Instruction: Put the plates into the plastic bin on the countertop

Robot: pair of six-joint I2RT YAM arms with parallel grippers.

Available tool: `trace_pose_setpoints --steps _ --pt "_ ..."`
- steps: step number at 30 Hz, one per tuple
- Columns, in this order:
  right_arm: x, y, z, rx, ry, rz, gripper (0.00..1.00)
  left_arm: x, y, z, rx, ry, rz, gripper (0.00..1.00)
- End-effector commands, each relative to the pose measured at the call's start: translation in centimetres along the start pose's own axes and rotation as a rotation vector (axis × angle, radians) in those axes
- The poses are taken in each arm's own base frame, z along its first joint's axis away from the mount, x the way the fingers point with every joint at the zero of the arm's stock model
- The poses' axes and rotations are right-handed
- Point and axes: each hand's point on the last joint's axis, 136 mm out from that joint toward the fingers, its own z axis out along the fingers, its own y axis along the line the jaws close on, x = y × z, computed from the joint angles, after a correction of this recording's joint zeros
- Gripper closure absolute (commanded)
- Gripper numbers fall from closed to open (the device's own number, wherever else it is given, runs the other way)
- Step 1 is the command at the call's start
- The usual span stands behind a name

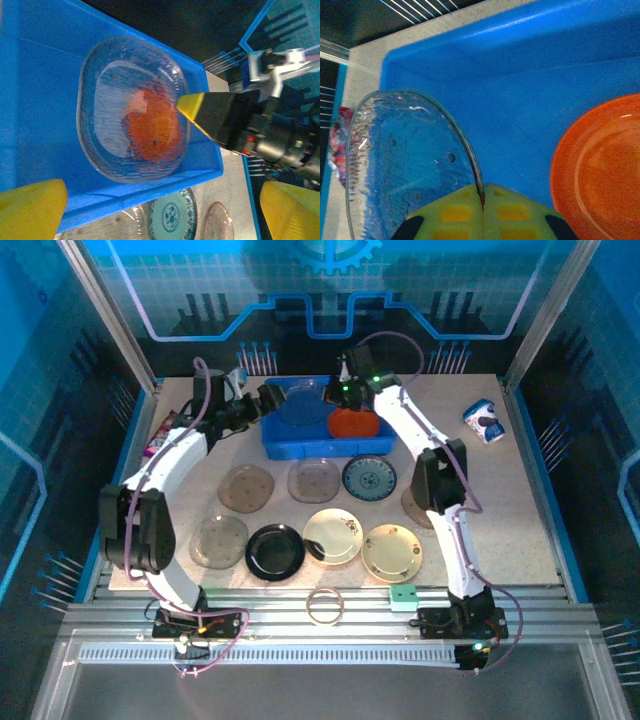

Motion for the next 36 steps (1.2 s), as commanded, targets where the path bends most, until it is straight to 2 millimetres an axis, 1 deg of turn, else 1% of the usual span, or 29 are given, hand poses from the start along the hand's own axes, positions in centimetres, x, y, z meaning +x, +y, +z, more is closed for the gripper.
trace_pose_setpoints --steps 1,6,13,17,19,31,33,36 --pt "2.4 -1.1 2.5 0.065 0.078 0.023 1.00 -0.2 1.2 -2.1 -0.069 -0.032 0.053 0.01" --pt "3.9 -1.4 5.1 0.051 0.112 0.040 1.00 0.2 2.3 -2.6 -0.097 -0.039 0.048 0.01" --pt "5.1 -1.1 6.6 0.033 0.130 0.034 1.00 2.1 3.5 -2.8 -0.112 -0.017 0.035 0.01" --pt "6.1 -1.3 7.5 0.035 0.152 0.039 1.00 2.6 3.8 -3.4 -0.133 -0.017 0.045 0.01" --pt "6.5 -1.3 7.8 0.036 0.159 0.035 0.98 2.8 4.1 -3.6 -0.146 -0.017 0.049 0.01" --pt "7.3 -1.3 7.8 0.053 0.176 0.004 0.92 3.4 4.2 -4.9 -0.177 -0.022 0.068 0.01" --pt "7.2 -1.2 7.7 0.053 0.175 0.000 0.88 3.3 4.2 -5.0 -0.181 -0.024 0.073 0.01" --pt "7.1 -1.0 7.3 0.052 0.171 -0.005 0.85 3.1 3.9 -5.2 -0.178 -0.031 0.078 0.01"
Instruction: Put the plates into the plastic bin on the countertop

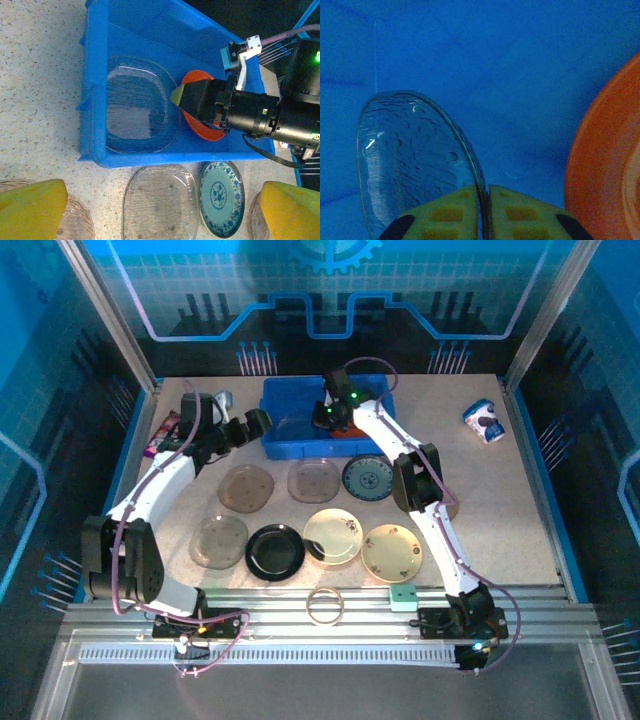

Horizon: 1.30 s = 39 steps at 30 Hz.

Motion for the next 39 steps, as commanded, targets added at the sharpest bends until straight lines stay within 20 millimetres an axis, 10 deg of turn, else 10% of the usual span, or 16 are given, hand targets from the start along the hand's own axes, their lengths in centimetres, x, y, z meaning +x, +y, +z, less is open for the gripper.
trace_pose_setpoints --steps 1,9,23,31,39 --pt "0.8 1.2 -0.1 -0.010 0.013 -0.030 0.83 -0.7 -0.3 -1.2 -0.011 -0.030 0.029 0.01" --pt "-1.1 2.4 -4.0 -0.011 -0.046 -0.074 0.66 -1.1 -0.8 -1.2 0.011 -0.034 0.018 0.01" --pt "-1.5 3.7 -18.2 0.016 -0.211 -0.218 0.53 0.4 -2.0 -0.6 -0.008 0.003 0.065 0.01" --pt "6.8 -5.1 -26.4 0.161 -0.207 -0.177 0.55 5.0 -5.3 -1.0 0.028 0.098 0.154 0.01" --pt "15.8 -16.9 -30.2 0.278 -0.174 0.092 0.55 10.6 -6.9 -0.6 0.077 0.233 0.190 0.01"
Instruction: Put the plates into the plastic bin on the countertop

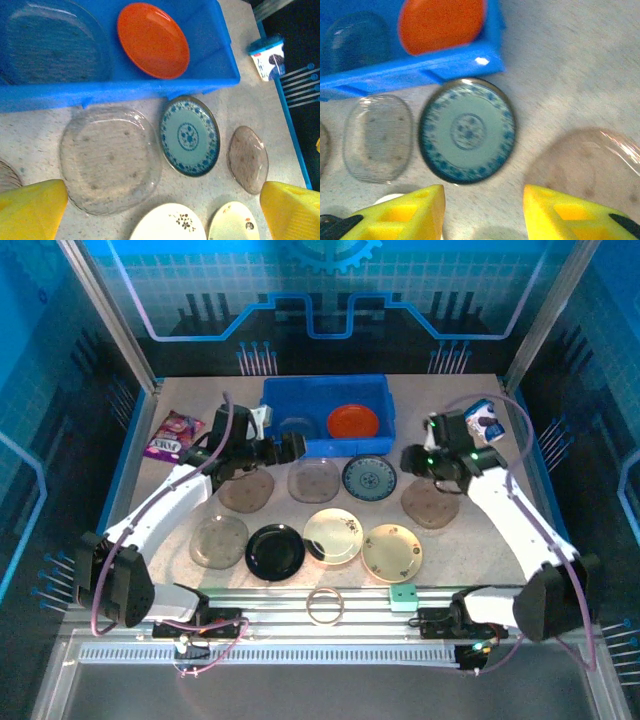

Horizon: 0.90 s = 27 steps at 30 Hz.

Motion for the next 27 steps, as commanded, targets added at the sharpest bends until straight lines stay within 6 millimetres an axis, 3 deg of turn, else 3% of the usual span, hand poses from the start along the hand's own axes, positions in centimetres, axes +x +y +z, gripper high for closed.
trace_pose_setpoints --steps 1,6,13,27 --pt "3.7 -4.4 0.1 0.058 0.059 0.121 0.55 3.2 0.0 0.8 0.014 0.098 0.012 0.01" --pt "8.7 -9.7 0.8 0.111 0.121 0.314 0.55 4.2 -0.6 2.0 0.038 0.114 0.020 0.01" --pt "12.5 -12.1 2.8 0.125 0.198 0.445 0.56 3.8 -1.3 3.4 0.073 0.108 0.014 0.01" --pt "11.9 -13.0 5.9 0.117 0.200 0.505 0.59 3.8 -1.3 4.7 0.075 0.118 0.010 0.01"
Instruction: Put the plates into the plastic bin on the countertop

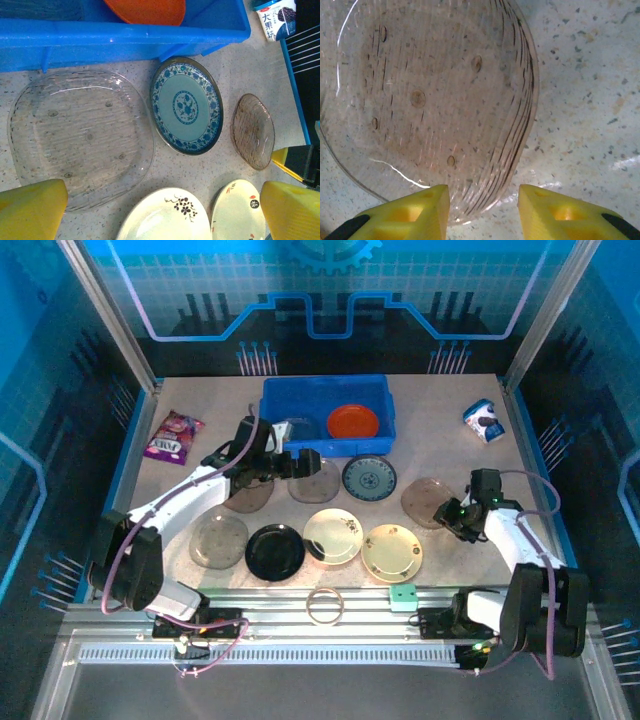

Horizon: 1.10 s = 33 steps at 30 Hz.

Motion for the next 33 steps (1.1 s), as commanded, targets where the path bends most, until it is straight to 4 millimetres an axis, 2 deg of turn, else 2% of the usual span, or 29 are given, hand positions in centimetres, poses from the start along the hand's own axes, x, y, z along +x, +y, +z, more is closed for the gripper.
trace_pose_setpoints --steps 1,6,9,13,16,18,20,23,26,29,33 --pt "-0.7 0.1 0.6 -0.015 -0.001 0.031 0.59 -0.5 -1.0 0.4 0.036 0.004 -0.003 0.01" --pt "-0.8 0.0 1.4 -0.007 0.021 0.037 0.61 -0.4 -0.7 1.0 0.034 0.013 -0.007 0.01" --pt "-0.9 0.1 1.8 -0.014 0.021 0.043 0.66 -0.6 -0.9 1.2 0.042 0.011 -0.009 0.01" --pt "-0.9 0.2 2.2 -0.020 0.027 0.046 0.80 -0.8 -1.0 1.4 0.047 0.012 -0.010 0.01" --pt "-0.9 0.0 2.2 -0.015 0.023 0.046 0.94 -1.0 -1.1 1.6 0.048 0.013 -0.010 0.01" --pt "-1.0 0.0 2.1 -0.015 0.018 0.045 1.00 -1.1 -1.2 1.7 0.053 0.015 -0.009 0.01" --pt "-1.1 -0.1 1.8 -0.012 0.006 0.045 1.00 -1.2 -1.3 1.8 0.058 0.016 -0.009 0.01" --pt "-1.6 -0.2 0.8 -0.011 -0.021 0.052 1.00 -1.4 -1.7 1.8 0.066 0.014 -0.006 0.02" --pt "-2.5 0.2 -1.3 -0.020 -0.075 0.042 1.00 -1.6 -2.2 1.7 0.080 0.015 0.000 0.01" --pt "-3.0 1.7 -3.3 -0.073 -0.110 0.012 1.00 -1.5 -3.0 1.6 0.104 0.017 0.014 0.01" --pt "-2.2 5.4 -5.2 -0.148 -0.089 -0.083 1.00 -1.3 -4.4 1.8 0.152 0.021 0.037 0.01"
